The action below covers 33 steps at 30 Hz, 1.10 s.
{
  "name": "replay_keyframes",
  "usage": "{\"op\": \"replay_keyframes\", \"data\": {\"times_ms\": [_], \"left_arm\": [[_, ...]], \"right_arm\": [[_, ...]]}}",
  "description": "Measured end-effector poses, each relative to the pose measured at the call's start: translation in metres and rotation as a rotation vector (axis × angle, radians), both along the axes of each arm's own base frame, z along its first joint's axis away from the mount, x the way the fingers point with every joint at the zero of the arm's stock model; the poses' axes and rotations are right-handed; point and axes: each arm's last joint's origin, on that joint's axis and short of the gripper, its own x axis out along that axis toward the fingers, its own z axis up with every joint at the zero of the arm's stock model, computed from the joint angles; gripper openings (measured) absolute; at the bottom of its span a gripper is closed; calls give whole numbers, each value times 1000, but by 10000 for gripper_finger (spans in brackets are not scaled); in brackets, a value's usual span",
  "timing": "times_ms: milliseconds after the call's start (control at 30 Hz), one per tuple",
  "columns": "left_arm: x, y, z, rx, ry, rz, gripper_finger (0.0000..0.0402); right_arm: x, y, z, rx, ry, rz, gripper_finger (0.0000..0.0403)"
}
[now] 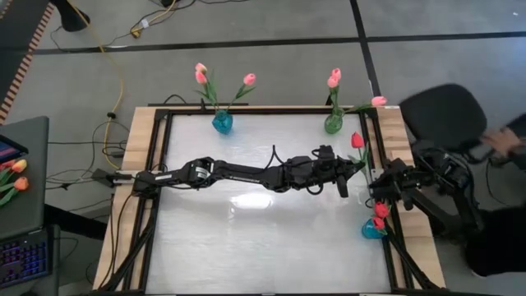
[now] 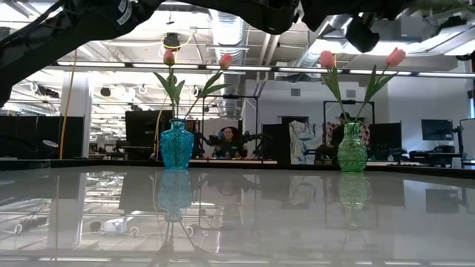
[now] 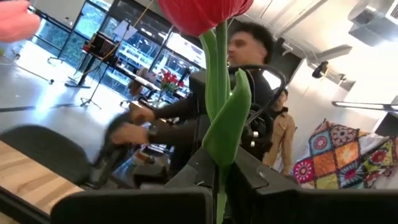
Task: Sort flowers into vase by color
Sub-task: Put the red tulip into the bottom blue vase
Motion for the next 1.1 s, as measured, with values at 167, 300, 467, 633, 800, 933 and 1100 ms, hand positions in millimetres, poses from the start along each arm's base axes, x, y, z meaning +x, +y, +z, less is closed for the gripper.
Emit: {"op": "replay_keyframes", "data": {"times_ms": [167, 300, 467, 633, 800, 933, 1100], "left_arm": [[1, -11, -4, -3, 40, -19, 1], [0, -18, -4, -11, 41, -31, 0], [-1, -23, -4, -31, 39, -4, 0], [-1, -28, -4, -47, 37, 2, 0], [-2, -33, -4, -62, 31, 18, 0], [-2, -38, -6, -88, 4, 24, 0], [3, -45, -32, -146, -54, 29, 0]], "right_arm": [[-6, 2, 11, -70, -6, -53, 224], [-12, 3, 23, -163, -23, -137, 225], [-15, 2, 30, -240, -21, -252, 222], [-15, 1, 32, -241, -37, -269, 221], [-15, 1, 32, -241, -36, -270, 221], [-15, 1, 32, -243, -35, -275, 221], [-14, 1, 32, -242, -40, -280, 221]]}}
